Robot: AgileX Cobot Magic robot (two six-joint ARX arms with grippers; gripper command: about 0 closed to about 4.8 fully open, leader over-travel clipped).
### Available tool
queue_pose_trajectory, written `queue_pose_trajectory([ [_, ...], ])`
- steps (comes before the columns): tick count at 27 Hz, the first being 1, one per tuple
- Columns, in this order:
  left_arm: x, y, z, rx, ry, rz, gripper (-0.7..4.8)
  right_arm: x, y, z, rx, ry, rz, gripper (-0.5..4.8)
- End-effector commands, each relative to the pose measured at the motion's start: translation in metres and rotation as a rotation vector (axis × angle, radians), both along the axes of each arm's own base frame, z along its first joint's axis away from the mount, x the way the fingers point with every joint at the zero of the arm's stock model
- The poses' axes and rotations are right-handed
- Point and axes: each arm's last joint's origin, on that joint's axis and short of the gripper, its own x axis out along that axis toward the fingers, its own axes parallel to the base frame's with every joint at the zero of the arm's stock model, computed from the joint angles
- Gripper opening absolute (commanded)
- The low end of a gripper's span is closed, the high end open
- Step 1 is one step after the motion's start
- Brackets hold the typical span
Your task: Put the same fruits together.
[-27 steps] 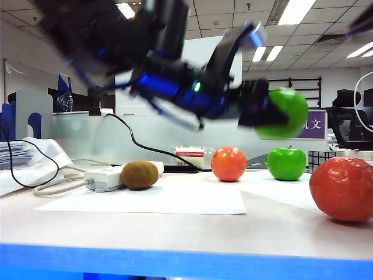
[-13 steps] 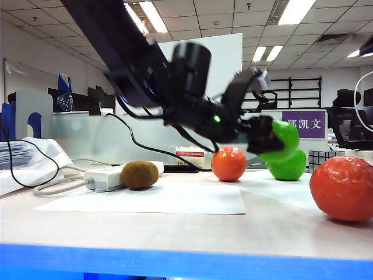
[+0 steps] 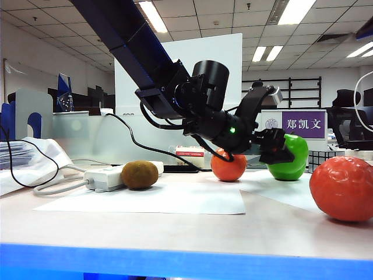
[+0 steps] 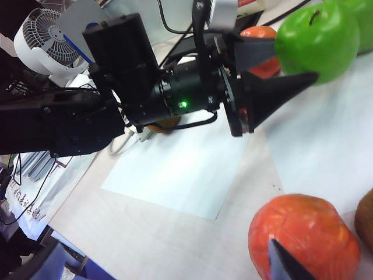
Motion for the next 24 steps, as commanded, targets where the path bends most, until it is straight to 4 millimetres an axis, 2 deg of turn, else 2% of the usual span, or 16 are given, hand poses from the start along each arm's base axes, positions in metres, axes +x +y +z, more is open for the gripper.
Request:
queue_pose_trajectory([
  [1,0.0,-0.001,0.0,0.005,-0.037,-0.039,0.62,0.001,0.0,0.006,0.017,-0.049,0.002,4.79],
  [6,-0.001,0.0,-0.006,0.034,-0.011,-0.056,1.9,0.002,0.0,0.011,0.026,-0.09,0.001,4.79],
  [7,-0.001,0.0,-0.006,0.036,-0.011,-0.06,2.53,0.002,0.0,0.012,0.039,-0.092,-0.002,4.79],
  [8,-0.001,0.0,-0.006,0.037,-0.011,-0.059,2.92,0.002,0.0,0.013,0.044,-0.1,-0.001,4.79],
  [9,-0.001,0.0,-0.006,0.037,-0.012,-0.058,3.82,0.002,0.0,0.014,0.045,-0.11,0.0,4.79],
  [11,-0.001,0.0,-0.006,0.036,-0.012,-0.058,4.79,0.002,0.0,0.014,0.046,-0.112,0.001,4.79],
  [15,-0.001,0.0,-0.007,0.044,0.002,-0.059,4.79,0.002,0.001,0.014,0.062,-0.098,0.003,4.79],
  [18,-0.002,0.0,-0.001,0.016,0.043,-0.05,4.79,0.0,0.002,0.01,0.082,-0.047,0.06,4.79],
  [21,-0.003,0.001,0.021,-0.024,-0.012,-0.043,4.79,-0.003,0.004,0.007,0.087,-0.009,0.101,4.79],
  [24,-0.003,0.004,0.053,-0.059,-0.125,0.018,4.79,-0.008,0.009,0.009,0.08,-0.041,0.124,4.79],
])
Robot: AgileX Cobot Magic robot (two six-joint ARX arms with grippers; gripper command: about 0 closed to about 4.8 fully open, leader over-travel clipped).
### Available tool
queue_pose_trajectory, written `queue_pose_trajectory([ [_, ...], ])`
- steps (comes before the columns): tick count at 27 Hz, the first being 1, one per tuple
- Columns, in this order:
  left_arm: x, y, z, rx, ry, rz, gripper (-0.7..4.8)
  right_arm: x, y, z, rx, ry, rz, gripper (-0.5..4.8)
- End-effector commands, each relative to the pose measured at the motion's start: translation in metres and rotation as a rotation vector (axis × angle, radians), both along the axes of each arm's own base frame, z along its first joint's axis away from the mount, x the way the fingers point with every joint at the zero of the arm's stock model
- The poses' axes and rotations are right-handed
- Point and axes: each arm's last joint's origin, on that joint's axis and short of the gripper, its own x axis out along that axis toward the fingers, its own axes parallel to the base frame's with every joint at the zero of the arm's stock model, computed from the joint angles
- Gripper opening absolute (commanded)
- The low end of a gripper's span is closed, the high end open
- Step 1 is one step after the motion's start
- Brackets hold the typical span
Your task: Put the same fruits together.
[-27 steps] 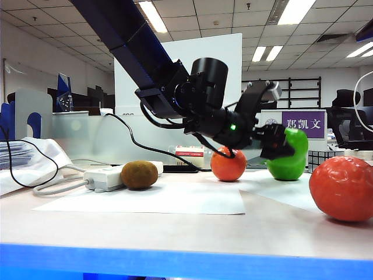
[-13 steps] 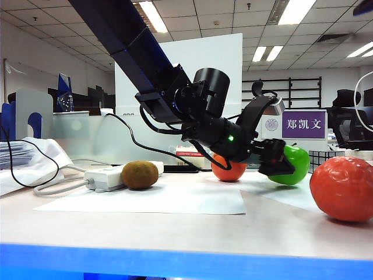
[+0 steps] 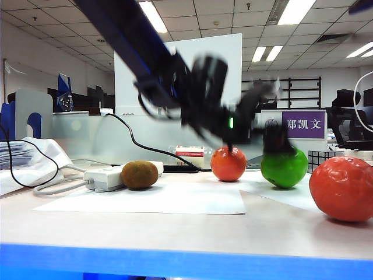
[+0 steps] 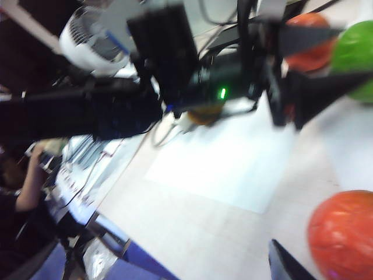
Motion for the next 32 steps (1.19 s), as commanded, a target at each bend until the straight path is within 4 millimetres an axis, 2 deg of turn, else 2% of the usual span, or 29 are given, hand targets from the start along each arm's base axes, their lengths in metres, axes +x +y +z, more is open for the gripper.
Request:
queue_pose_trajectory([
  [1,0.0,0.002,0.038,-0.055,-0.133,0.05,4.79,-0.004,0.004,0.005,-0.004,-0.046,0.013,4.79],
  [7,0.0,0.01,0.042,-0.007,-0.068,0.054,4.79,-0.007,0.011,0.0,-0.018,0.0,0.067,4.79],
  [9,-0.002,0.011,0.051,-0.014,-0.077,0.052,4.79,-0.009,0.013,-0.005,-0.064,0.03,0.059,4.79],
  [11,-0.007,0.016,0.076,-0.038,-0.131,0.049,4.79,-0.01,0.016,-0.009,-0.1,0.047,0.034,4.79],
  [12,-0.012,0.02,0.099,-0.06,-0.18,0.046,4.79,-0.01,0.018,-0.01,-0.106,0.046,0.045,4.79],
  [13,-0.016,0.023,0.11,-0.074,-0.197,0.046,4.79,-0.01,0.019,-0.012,-0.11,0.047,0.05,4.79],
  [14,-0.024,0.03,0.136,-0.095,-0.221,0.048,4.79,-0.01,0.021,-0.017,-0.124,0.055,0.044,4.79],
  [15,-0.029,0.034,0.148,-0.103,-0.231,0.05,4.79,-0.01,0.022,-0.02,-0.13,0.059,0.043,4.79],
  [16,-0.04,0.043,0.173,-0.117,-0.249,0.052,4.79,-0.008,0.024,-0.028,-0.133,0.064,0.041,4.79],
  [17,-0.044,0.047,0.182,-0.119,-0.256,0.051,4.79,-0.008,0.025,-0.03,-0.131,0.06,0.042,4.79],
  [18,-0.055,0.056,0.2,-0.114,-0.254,0.052,4.79,-0.006,0.026,-0.033,-0.112,0.047,0.031,4.79],
  [22,-0.071,0.08,0.224,-0.064,-0.22,0.059,4.79,-0.001,0.027,-0.024,-0.072,-0.074,0.013,4.79],
  [26,-0.084,0.096,0.237,-0.017,-0.172,0.067,4.79,0.008,0.031,-0.014,-0.046,-0.129,0.019,4.79],
  [32,-0.098,0.117,0.246,0.041,-0.092,0.063,4.79,0.044,0.049,-0.007,-0.075,-0.115,0.11,4.79],
])
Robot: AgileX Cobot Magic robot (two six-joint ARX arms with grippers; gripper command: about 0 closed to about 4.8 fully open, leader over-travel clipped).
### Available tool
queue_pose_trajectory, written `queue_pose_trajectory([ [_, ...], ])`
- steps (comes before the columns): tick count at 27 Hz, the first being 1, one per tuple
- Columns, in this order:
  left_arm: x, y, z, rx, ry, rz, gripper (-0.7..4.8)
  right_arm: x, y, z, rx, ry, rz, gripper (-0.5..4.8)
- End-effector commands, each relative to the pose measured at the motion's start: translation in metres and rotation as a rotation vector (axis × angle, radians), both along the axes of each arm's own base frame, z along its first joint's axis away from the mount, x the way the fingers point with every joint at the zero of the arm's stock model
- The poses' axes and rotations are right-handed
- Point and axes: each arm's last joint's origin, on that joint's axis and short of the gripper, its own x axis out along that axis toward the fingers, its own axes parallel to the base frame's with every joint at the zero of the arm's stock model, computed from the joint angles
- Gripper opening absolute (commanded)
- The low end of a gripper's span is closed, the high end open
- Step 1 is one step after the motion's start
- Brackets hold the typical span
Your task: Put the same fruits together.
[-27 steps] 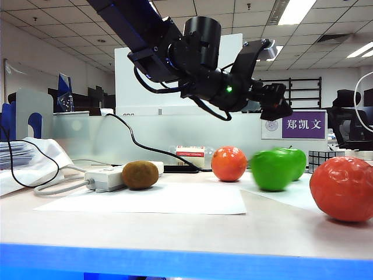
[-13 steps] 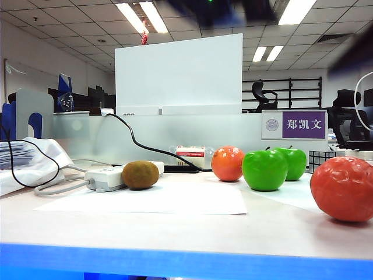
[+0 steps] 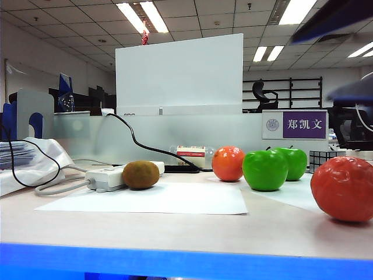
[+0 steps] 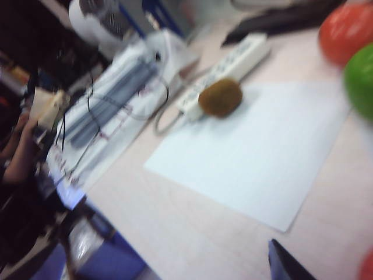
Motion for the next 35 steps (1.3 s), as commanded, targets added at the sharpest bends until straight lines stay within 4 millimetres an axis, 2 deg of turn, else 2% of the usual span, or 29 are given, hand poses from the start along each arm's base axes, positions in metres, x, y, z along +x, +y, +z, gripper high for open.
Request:
queue_pose_trajectory([
  [1,-0.011,0.008,0.005,0.034,0.05,-0.019,4.79,0.024,0.01,0.015,-0.026,-0.094,0.043,4.79],
  [6,-0.028,0.022,0.014,0.076,0.089,-0.012,4.79,0.068,0.027,0.042,-0.123,-0.156,0.062,4.79],
  [9,-0.044,0.034,0.027,0.08,0.085,0.007,4.79,0.095,0.028,0.063,-0.146,-0.215,0.033,4.79],
  [11,-0.056,0.044,0.038,0.074,0.077,0.013,4.79,0.111,0.026,0.075,-0.177,-0.267,-0.006,4.79],
  [14,-0.075,0.062,0.053,0.072,0.055,0.057,4.79,0.143,0.01,0.091,-0.206,-0.304,-0.068,4.79],
  [18,-0.101,0.082,0.067,0.073,0.052,0.078,4.79,0.182,0.0,0.1,-0.221,-0.313,-0.08,4.79],
  [21,-0.116,0.095,0.071,0.101,0.062,0.126,4.79,0.21,-0.003,0.095,-0.251,-0.28,-0.061,4.79],
  [24,-0.123,0.102,0.069,0.14,0.083,0.145,4.79,0.233,0.0,0.078,-0.292,-0.226,-0.036,4.79],
  [28,-0.125,0.109,0.063,0.203,0.131,0.174,4.79,0.262,0.004,0.052,-0.339,-0.176,-0.013,4.79],
  [35,-0.125,0.109,0.055,0.247,0.172,0.182,4.79,0.296,0.012,0.02,-0.381,-0.092,0.038,4.79],
])
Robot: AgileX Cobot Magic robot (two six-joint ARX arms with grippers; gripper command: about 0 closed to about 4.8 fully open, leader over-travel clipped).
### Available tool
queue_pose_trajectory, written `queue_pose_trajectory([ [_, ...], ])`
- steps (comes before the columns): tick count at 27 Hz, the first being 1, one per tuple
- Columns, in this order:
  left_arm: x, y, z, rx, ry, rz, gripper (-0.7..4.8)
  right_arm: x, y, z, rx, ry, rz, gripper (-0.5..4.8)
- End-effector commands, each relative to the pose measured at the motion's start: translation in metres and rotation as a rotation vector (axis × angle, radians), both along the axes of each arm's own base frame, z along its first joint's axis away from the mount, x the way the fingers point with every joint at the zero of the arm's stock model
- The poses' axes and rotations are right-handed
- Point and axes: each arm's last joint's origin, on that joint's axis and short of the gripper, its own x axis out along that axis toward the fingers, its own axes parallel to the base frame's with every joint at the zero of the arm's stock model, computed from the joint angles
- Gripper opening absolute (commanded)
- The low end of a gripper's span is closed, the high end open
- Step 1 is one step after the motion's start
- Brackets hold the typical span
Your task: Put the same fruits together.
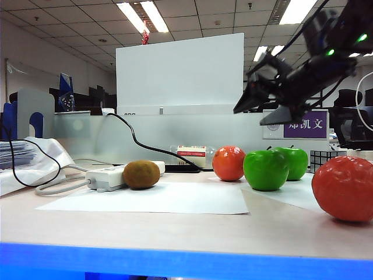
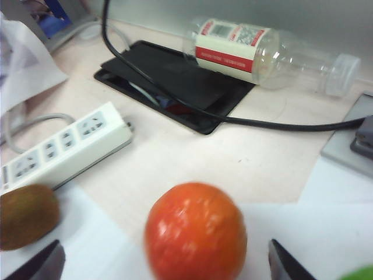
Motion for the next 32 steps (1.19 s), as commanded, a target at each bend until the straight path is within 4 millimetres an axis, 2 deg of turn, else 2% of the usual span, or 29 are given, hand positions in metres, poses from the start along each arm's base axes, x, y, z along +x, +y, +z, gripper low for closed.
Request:
queue_pose_trajectory([
  [1,-0.001,0.001,0.002,0.004,-0.012,0.002,4.79,0.011,0.005,-0.005,-0.027,-0.005,0.033,4.79],
  [6,-0.001,0.001,0.002,0.004,-0.014,0.002,4.79,0.02,0.01,-0.012,-0.098,0.043,0.079,4.79],
  [14,-0.001,0.001,0.003,0.0,-0.029,-0.002,4.79,0.023,0.022,-0.009,-0.134,0.029,0.124,4.79],
  [21,-0.001,0.0,0.003,-0.001,-0.03,-0.002,4.79,0.034,0.036,-0.021,-0.205,0.1,0.164,4.79],
  [25,-0.001,0.001,0.003,0.004,-0.034,-0.005,4.79,0.035,0.044,-0.024,-0.248,0.085,0.162,4.79],
  [32,-0.001,0.001,0.002,0.017,-0.026,-0.01,4.79,0.038,0.049,-0.051,-0.269,0.147,0.192,4.79],
])
